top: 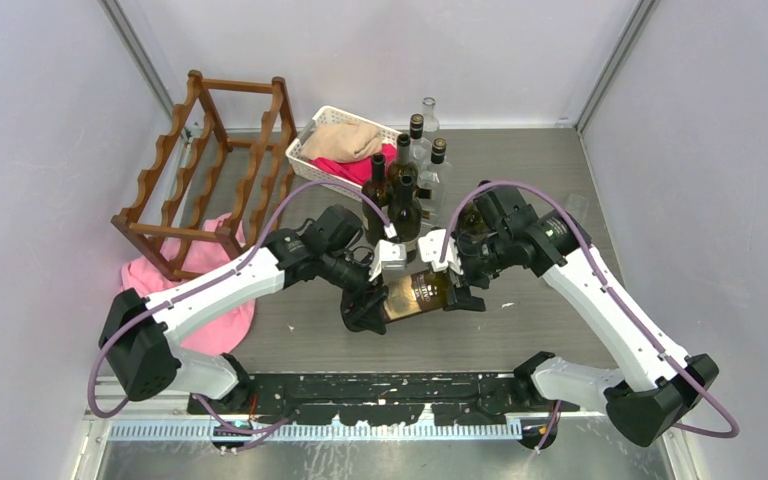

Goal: Put the wine bottle on the wine rack
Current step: Pick up the wine bottle from the center of the board.

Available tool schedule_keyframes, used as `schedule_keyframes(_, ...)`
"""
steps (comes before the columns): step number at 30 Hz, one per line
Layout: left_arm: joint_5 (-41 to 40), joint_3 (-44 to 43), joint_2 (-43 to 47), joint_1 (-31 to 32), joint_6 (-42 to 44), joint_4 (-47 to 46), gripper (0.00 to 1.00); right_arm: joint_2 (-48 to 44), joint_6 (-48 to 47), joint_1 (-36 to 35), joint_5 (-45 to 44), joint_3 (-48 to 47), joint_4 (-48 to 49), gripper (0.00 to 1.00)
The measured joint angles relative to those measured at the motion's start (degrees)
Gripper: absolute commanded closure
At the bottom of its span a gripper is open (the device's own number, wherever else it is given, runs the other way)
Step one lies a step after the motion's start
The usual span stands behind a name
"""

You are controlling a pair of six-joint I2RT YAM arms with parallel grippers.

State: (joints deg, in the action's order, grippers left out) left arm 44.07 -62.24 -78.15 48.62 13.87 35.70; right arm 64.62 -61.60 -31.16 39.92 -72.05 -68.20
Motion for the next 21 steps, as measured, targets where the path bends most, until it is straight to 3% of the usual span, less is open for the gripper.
schedule_keyframes(14, -0.24, -0.57, -1.36, 0.02, 0.55, 0.22, 1.0, 0.02, 1.22, -2.29, -1.14, 2.67, 3.89, 0.01)
schedule_keyframes(18, -0.33, -0.61, -1.36, 0.0, 0.61, 0.24, 1.0, 0.02, 1.86, -2.56, -1.73, 2.78, 4.31, 0.07)
schedule_keyframes(20, -0.44, -0.63, -1.36, 0.0, 0.63, 0.26, 1.0, 0.02, 1.97, -2.64, -1.95, 2.86, 4.31, 0.15)
schedule_keyframes(21, -0.55, -0.63, -1.36, 0.0, 0.61, 0.28, 1.0, 0.02, 2.03, -2.69, -1.97, 2.89, 4.15, 0.27)
